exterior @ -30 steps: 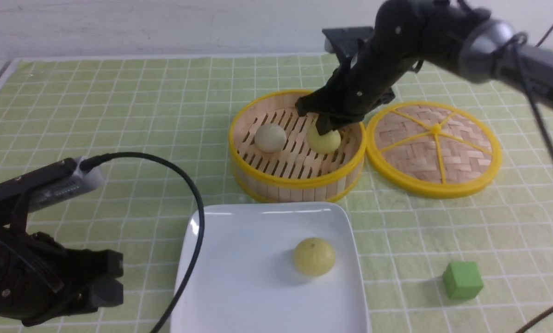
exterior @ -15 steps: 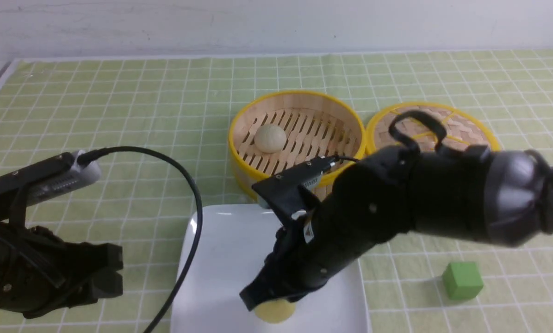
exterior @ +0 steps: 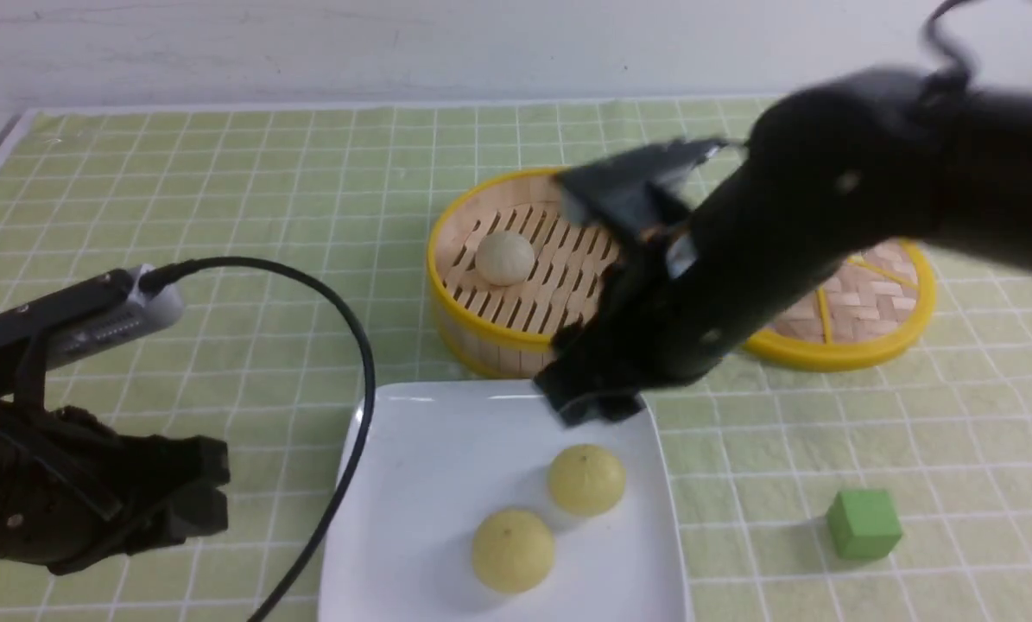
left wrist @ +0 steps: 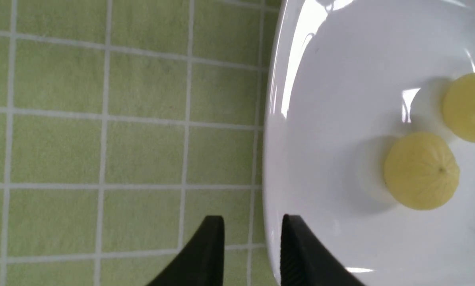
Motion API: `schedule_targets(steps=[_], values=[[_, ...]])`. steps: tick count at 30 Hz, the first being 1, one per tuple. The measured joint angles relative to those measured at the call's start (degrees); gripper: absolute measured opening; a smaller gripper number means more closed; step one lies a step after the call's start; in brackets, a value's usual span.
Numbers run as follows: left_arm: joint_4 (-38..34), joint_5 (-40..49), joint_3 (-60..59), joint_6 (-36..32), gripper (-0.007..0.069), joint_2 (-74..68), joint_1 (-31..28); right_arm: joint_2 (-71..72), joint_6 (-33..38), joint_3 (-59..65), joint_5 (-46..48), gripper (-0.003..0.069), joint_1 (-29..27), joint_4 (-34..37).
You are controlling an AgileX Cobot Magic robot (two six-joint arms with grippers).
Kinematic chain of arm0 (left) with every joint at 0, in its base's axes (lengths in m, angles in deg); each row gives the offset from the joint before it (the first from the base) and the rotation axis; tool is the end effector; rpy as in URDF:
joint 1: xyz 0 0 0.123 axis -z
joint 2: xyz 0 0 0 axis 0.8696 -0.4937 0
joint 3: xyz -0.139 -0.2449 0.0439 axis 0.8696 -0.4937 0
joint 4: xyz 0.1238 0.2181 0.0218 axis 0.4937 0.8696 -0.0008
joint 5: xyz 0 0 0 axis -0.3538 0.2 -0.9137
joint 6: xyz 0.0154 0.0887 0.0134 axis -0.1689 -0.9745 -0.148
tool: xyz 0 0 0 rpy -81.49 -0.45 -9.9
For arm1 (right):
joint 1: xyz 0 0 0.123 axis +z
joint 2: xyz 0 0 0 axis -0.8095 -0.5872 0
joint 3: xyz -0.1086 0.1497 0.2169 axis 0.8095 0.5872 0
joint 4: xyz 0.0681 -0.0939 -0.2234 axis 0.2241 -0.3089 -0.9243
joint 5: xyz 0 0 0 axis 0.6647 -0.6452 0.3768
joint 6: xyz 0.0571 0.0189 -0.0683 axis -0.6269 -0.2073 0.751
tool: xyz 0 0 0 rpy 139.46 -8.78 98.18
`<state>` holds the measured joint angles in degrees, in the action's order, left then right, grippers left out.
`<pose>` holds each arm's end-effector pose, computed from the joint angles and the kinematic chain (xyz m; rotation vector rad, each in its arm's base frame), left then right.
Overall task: Put the steamed buns into the plate on the green tablecloth.
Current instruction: 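Reach into the bamboo steamer and grasp a bun with the left gripper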
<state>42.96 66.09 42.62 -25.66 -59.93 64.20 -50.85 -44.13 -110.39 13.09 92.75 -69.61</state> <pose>0.1850 -0.0373 0.2594 -0.1374 2.6199 -0.4744 0.2623 0.2283 0.3121 -0.7393 2.5840 0.4816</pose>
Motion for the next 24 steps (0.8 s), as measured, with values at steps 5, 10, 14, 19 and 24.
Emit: schedule_targets(steps=[5, 10, 14, 19, 24], values=[[-1.37, 3.88, 9.55, -1.63, 0.0037, -5.58, 0.00, 10.95, 0.00, 1.43, 14.97, 0.0004, -6.96, -6.03], [-8.29, 9.87, 22.26, -6.83, 0.0002, -17.47, 0.93, 21.67, 0.00, 12.60, 15.50, -0.0013, -11.50, -6.68], [-8.80, 13.53, 35.03, -4.94, 0.0033, -28.80, 6.28, 29.31, 0.00, 23.17, 9.93, -0.0013, -13.04, -6.77], [-0.76, 14.21, 53.38, 3.14, 0.0180, -42.68, 14.52, 33.42, 0.00, 31.72, 3.86, -0.0013, -13.13, -6.77], [10.63, 16.31, 72.49, 7.63, 0.0362, -56.80, 19.09, 33.71, 0.00, 35.48, 0.43, -0.0011, -13.13, -6.77]])
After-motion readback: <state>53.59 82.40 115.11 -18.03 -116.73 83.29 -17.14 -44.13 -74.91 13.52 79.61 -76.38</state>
